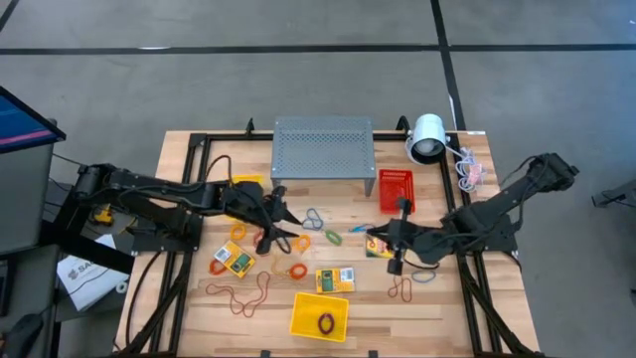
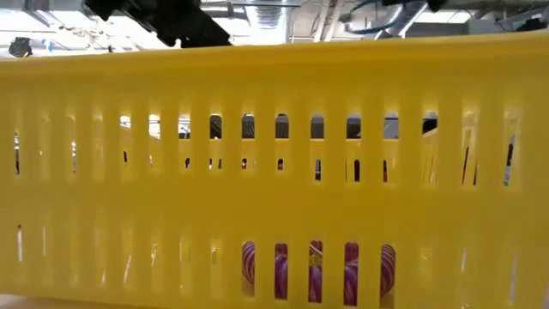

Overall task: Pick & Place Office Desk Supplies
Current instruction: Put the blue rubber band into the red bin

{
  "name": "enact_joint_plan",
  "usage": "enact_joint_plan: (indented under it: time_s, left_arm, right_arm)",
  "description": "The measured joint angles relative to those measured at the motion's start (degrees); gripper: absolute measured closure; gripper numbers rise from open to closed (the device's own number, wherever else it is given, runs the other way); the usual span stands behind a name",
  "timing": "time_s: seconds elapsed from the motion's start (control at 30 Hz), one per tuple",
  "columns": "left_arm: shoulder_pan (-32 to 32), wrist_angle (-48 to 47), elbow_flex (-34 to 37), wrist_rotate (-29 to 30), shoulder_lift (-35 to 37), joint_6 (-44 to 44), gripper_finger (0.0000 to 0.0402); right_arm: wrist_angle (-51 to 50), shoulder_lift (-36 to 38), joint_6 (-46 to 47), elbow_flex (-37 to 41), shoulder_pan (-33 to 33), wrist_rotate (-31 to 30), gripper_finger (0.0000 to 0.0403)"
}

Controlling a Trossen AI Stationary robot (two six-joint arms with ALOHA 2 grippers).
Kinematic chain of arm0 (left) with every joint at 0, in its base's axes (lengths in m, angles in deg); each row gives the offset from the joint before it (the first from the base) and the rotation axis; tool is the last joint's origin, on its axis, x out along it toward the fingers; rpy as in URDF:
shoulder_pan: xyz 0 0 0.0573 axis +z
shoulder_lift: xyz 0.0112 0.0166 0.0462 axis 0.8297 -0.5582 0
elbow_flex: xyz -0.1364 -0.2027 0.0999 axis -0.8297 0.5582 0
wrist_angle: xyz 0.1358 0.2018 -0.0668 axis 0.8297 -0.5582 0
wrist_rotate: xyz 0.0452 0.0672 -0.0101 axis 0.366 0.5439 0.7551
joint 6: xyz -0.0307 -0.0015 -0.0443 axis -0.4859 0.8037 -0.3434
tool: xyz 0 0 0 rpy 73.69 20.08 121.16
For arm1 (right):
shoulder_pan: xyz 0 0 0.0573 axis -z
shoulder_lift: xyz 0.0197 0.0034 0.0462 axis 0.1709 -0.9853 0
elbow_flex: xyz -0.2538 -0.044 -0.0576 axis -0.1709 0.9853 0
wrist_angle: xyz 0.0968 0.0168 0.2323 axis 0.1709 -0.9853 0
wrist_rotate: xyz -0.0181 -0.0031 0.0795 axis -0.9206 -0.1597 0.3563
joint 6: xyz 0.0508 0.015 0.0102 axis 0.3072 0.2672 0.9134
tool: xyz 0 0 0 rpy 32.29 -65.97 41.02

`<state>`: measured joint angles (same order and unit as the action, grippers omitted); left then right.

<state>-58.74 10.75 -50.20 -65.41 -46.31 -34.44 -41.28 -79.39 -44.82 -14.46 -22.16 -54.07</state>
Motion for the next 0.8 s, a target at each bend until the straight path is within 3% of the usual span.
enact_joint_plan:
  time_s: [0.5,0.8]
  left_arm:
    - [-0.3,15.3,17.0,-0.5,21.1,-5.9,0.0247]
    - [-0.6,20.3,21.6,-0.5,24.0,-6.5,0.0247]
  right_arm:
    - [-20.1,10.2,14.3,0.0,-7.5,-9.8,0.0403]
    - [-26.9,10.2,22.6,3.7,-7.6,-11.9,0.0403]
